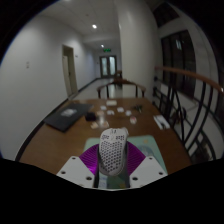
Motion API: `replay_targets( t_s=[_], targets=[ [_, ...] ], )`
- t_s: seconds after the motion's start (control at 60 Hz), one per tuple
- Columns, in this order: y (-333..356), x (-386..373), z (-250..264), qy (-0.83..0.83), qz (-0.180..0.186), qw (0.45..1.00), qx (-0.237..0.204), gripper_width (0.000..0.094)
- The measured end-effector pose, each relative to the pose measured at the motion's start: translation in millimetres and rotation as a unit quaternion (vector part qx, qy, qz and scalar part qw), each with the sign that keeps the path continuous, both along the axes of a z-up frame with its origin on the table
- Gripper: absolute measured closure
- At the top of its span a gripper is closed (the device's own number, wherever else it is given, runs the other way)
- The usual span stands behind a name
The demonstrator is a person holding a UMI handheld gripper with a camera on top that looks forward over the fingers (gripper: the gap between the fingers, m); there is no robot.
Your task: Arrange mouse
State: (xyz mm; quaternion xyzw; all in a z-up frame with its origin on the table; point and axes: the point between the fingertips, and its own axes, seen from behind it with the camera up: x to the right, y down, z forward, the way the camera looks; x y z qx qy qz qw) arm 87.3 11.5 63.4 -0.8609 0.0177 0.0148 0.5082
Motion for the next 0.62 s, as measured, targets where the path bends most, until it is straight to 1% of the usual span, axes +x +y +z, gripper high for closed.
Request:
replay_targets(
  t_s=[0.033,0.067,0.15,0.167,0.217,0.25,0.283,0.35,0.4,0.433,0.45,0.517,0.617],
  targets=[
    [1.3,4.4,-21.0,0.009,-0.005,1.0,-0.025,0.0593],
    [-2.2,8.2,-39.8,0.016,-0.003,0.999,-0.049,0.0592],
    [-5.2,11.3,-68.2,0.049,-0.004,0.995,-0.082,0.0591],
    [-5.9,12.1,-72.2,0.053,-0.005,0.995,-0.088,0.0589],
    [-10.2,19.3,-74.0,0.053,0.0,0.995,-0.08,0.0574],
    [-11.1,21.1,-75.1,0.048,0.006,0.995,-0.084,0.0512],
    [-11.9,21.8,-75.0,0.041,0.013,0.995,-0.089,0.0474],
    [-18.4,17.2,-74.5,0.025,0.027,0.994,-0.099,0.0366],
    [-31.9,21.5,-71.3,0.006,0.033,0.994,-0.107,0.0223],
    [-39.6,22.0,-64.8,-0.01,0.037,0.994,-0.101,0.0134],
    [-43.2,23.4,-60.6,-0.016,0.037,0.995,-0.096,0.0058],
    [-64.2,24.1,-44.7,-0.016,0.044,0.996,-0.082,0.0091],
    [-104.6,22.1,-19.6,0.029,0.046,0.997,-0.058,0.0084]
  ],
)
